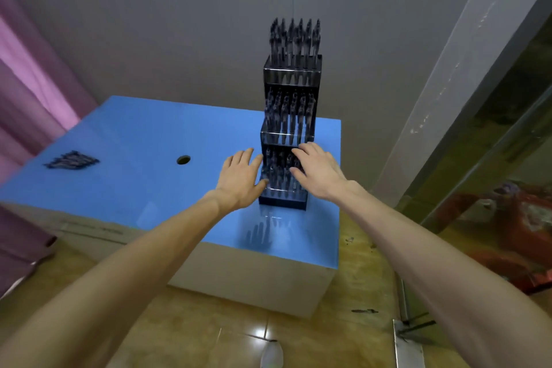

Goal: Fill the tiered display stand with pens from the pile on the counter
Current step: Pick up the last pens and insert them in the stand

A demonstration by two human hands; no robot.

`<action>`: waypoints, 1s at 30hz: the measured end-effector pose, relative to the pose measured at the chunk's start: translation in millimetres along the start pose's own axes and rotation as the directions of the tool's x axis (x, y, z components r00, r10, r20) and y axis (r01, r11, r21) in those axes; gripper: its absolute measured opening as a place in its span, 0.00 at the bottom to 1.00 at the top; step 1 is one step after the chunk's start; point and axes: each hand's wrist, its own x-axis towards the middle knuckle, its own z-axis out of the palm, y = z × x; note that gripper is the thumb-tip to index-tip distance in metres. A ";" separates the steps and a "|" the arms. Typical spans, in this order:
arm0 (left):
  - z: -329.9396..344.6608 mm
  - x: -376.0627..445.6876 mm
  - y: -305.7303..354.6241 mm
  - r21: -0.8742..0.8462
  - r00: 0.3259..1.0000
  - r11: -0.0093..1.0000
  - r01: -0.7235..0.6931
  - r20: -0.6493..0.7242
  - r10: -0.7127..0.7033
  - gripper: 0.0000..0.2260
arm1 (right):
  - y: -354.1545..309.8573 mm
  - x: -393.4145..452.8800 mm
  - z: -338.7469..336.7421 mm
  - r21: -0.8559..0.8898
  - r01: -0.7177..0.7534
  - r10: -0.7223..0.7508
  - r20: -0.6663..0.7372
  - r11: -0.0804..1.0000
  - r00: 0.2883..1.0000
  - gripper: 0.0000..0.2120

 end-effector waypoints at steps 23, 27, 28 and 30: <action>-20.5 -227.4 -382.6 0.219 0.818 0.809 0.545 0.074 -0.571 0.36 | -355.0 132.9 62.6 -0.154 0.362 -0.344 0.134 0.919 0.929 0.37; -27.5 -245.5 -476.1 0.189 0.821 0.817 0.545 0.079 -0.565 0.35 | -448.6 177.4 77.3 -0.233 0.376 -0.332 0.209 0.897 0.920 0.37; -29.9 -248.0 -497.1 0.177 0.825 0.823 0.540 0.083 -0.559 0.34 | -470.2 188.1 80.9 -0.242 0.372 -0.321 0.226 0.896 0.920 0.37; -33.5 -250.7 -534.4 0.161 0.830 0.832 0.532 0.094 -0.549 0.34 | -507.7 204.8 88.9 -0.248 0.365 -0.305 0.250 0.897 0.919 0.37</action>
